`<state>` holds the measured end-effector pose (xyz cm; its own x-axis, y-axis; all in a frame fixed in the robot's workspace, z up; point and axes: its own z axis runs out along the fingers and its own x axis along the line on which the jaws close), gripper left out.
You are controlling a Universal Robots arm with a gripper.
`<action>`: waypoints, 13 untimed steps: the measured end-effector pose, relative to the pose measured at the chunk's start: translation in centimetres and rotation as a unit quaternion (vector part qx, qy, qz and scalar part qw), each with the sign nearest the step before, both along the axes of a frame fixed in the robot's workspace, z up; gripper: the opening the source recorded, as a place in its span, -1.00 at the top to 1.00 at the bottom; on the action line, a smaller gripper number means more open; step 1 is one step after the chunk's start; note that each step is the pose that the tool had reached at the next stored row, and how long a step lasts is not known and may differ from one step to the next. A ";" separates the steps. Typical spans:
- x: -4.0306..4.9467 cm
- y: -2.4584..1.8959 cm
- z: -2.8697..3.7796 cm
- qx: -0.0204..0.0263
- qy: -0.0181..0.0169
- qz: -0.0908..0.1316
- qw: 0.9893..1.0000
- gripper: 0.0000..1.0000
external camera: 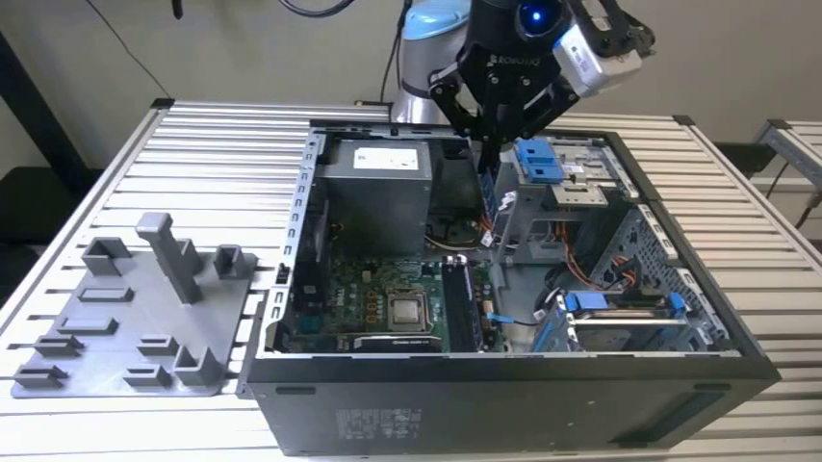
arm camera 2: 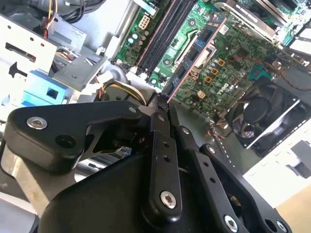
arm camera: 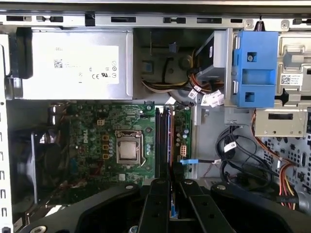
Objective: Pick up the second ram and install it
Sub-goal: 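Insert the second ram into the second slot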
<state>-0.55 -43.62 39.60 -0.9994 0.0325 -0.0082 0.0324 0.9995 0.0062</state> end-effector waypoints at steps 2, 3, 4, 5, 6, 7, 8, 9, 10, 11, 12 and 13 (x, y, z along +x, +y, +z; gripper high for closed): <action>0.08 0.00 -0.05 0.000 0.000 -0.004 1.000 0.73; 0.09 0.00 -0.09 0.000 0.000 -0.004 1.000 0.73; 0.09 0.00 -0.13 0.000 0.000 -0.004 1.000 0.73; 0.09 0.00 -0.21 0.000 0.000 -0.004 1.000 0.73; 0.10 0.00 -0.30 0.000 0.000 -0.004 1.000 0.73; 0.10 0.00 -0.41 0.000 0.000 -0.004 1.000 0.73; 0.11 0.00 -0.51 0.000 -0.001 -0.004 1.000 0.73; 0.11 0.00 -0.63 0.000 -0.001 -0.004 1.000 0.73; 0.11 0.00 -0.75 0.000 -0.001 -0.004 1.000 0.73; 0.10 0.00 -0.86 0.000 -0.001 -0.004 1.000 0.73; 0.10 0.00 -0.96 0.000 -0.001 -0.004 1.000 0.73; 0.10 0.00 -1.05 0.000 -0.001 -0.004 1.000 0.73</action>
